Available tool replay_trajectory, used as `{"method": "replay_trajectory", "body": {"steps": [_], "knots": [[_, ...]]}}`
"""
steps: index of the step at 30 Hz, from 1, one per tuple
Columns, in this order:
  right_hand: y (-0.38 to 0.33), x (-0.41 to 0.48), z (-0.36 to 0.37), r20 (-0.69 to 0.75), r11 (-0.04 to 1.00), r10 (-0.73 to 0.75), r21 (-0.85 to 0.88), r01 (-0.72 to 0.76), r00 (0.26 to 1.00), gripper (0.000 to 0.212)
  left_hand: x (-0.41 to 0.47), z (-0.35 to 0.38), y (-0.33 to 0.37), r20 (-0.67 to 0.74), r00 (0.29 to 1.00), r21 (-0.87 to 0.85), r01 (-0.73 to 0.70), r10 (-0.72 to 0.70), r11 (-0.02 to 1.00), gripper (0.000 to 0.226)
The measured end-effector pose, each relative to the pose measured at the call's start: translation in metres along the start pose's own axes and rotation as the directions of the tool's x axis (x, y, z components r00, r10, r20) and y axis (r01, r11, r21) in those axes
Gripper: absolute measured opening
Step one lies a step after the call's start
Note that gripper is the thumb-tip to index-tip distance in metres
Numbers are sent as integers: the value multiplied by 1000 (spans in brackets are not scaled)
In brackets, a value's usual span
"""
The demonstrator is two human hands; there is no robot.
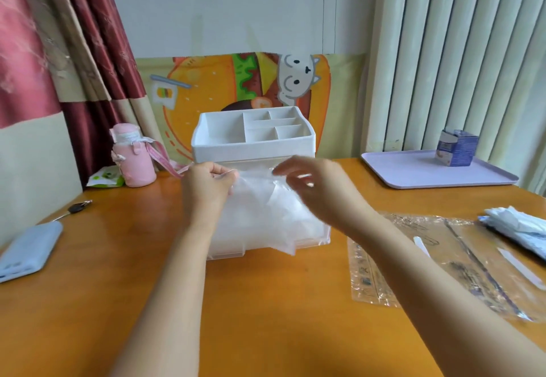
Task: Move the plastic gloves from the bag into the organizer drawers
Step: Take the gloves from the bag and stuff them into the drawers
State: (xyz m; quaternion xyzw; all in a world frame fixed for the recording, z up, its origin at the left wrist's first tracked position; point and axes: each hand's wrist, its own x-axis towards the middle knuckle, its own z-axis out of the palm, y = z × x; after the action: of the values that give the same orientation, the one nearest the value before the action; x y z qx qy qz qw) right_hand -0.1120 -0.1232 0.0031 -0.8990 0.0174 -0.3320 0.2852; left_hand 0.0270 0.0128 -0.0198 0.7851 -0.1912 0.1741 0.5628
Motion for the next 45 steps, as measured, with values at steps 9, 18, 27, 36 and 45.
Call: {"method": "replay_trajectory", "body": {"steps": [9,18,27,36,45], "knots": [[4,14,22,491,954,36,-276,117,871,42,-6,2,1,-65,994,187,-70,84,980,21],[9,22,31,543,962,73,-261,85,837,39,-4,-2,-4,-76,996,252,-28,48,967,24],[15,35,38,662,944,217,-330,18,718,51,-2,-34,24,-118,989,371,-41,91,928,7],[11,39,41,666,921,294,-389,-17,686,52,-8,-22,37,498,867,382,-206,-13,901,25],[18,44,47,748,944,206,-321,72,631,45,-12,0,16,636,682,631,-190,-361,753,40]]}}
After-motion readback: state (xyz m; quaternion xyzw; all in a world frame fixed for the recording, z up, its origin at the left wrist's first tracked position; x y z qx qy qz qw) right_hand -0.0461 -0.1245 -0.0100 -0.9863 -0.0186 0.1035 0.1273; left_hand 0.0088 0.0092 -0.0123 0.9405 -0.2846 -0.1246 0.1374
